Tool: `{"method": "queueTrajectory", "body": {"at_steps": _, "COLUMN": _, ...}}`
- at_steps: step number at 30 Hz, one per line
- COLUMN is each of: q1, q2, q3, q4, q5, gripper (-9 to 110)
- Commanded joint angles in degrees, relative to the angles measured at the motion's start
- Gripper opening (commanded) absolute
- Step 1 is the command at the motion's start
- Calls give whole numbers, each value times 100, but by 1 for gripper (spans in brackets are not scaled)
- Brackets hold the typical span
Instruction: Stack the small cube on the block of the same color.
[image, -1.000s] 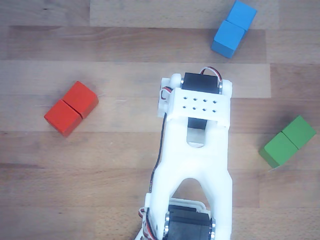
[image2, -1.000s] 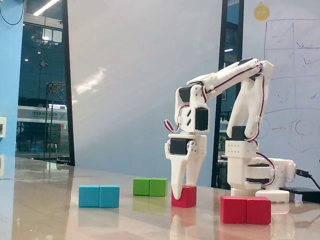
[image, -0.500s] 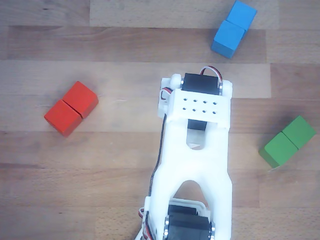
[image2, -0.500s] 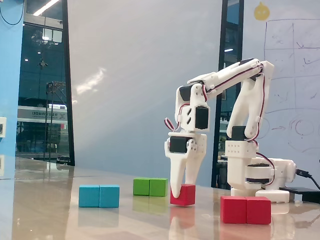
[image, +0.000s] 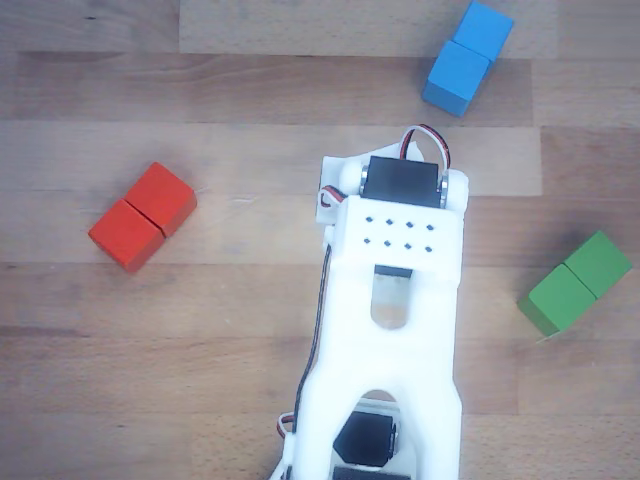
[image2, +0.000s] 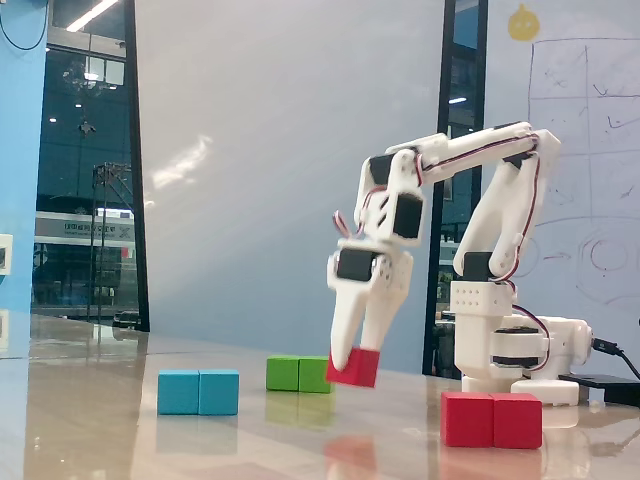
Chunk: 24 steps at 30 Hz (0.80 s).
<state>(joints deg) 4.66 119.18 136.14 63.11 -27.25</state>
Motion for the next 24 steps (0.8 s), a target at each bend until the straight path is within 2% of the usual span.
{"method": "queueTrajectory", "body": {"at_steps": 1, "q1": -316, "q2": 1072, "q3": -149, "q4": 316, "q5": 9, "gripper": 10}}
{"method": "queueTrajectory", "body": {"at_steps": 9, "q1": -1582, "q2": 1960, "q3": -712, "q4": 1046, "q5": 44, "gripper": 13}}
{"method": "queueTrajectory", "body": {"at_steps": 24, "q1": -3287, "q2": 1345, "q3": -2760, "q4": 1714, "q5": 132, "gripper": 13}}
